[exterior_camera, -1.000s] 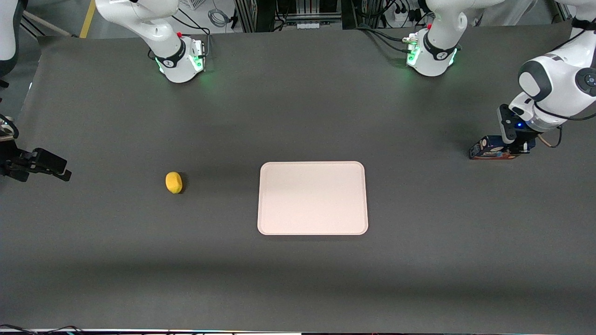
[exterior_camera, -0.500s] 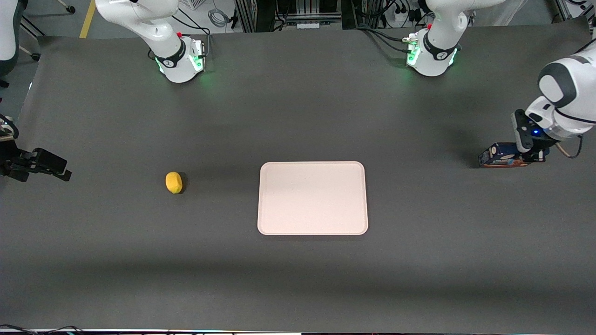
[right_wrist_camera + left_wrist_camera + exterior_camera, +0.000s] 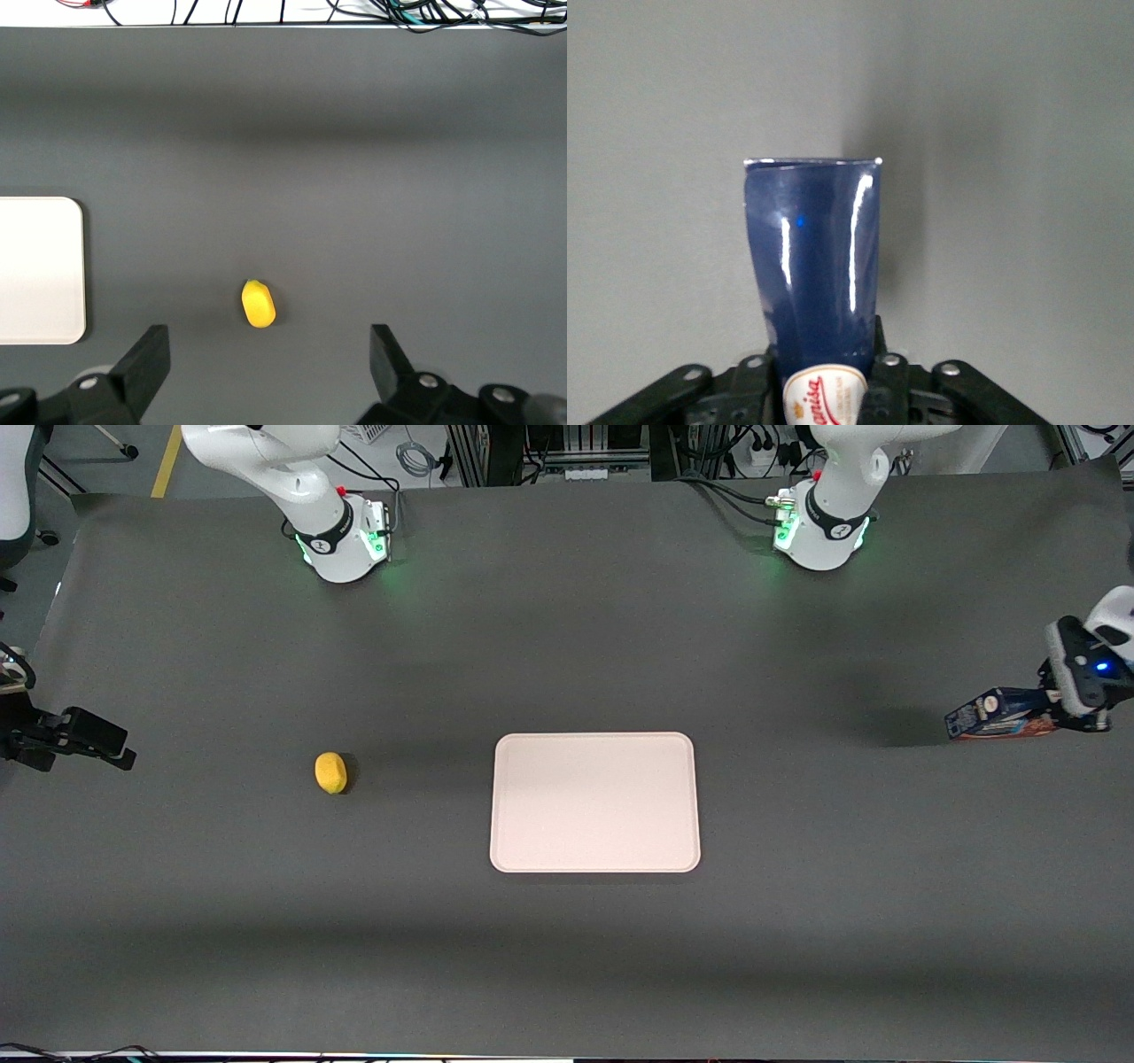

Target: Place cookie box on tray

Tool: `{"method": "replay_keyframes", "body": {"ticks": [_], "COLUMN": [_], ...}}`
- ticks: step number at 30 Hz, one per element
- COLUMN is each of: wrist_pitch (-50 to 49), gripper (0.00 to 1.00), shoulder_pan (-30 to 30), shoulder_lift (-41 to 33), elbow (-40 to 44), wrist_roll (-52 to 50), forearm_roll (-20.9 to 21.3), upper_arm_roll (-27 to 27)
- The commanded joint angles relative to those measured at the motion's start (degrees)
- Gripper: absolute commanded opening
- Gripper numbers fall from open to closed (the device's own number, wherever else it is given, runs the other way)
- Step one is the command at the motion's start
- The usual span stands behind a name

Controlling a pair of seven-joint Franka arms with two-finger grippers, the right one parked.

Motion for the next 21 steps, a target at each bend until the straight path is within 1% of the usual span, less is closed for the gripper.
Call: {"method": "replay_keyframes", "body": {"ticks": [1, 6, 12, 15, 17, 21], "wrist_pitch": [-3.01, -6.43, -8.55, -9.33, -10.48, -11.18], "gripper": [0.25, 0.25, 0.25, 0.25, 0.25, 0.26], "shoulder_pan": [-0.63, -0.63, -0.71, -0.71, -0.71, -1.41], "shoulder_lift": [0.07, -1.16, -3.44, -4.85, -5.2, -5.38], "elbow": [3.29, 5.13, 5.22, 5.14, 5.14, 6.01], "wrist_roll": [-6.74, -19.22, -39.69, -51.54, -61.12, -76.86], "forearm_roll": [-0.78, -0.78, -0.86, -0.86, -0.86, -0.86], "upper_arm_roll": [-0.87, -5.0, -12.29, -16.77, -19.85, -26.35]}}
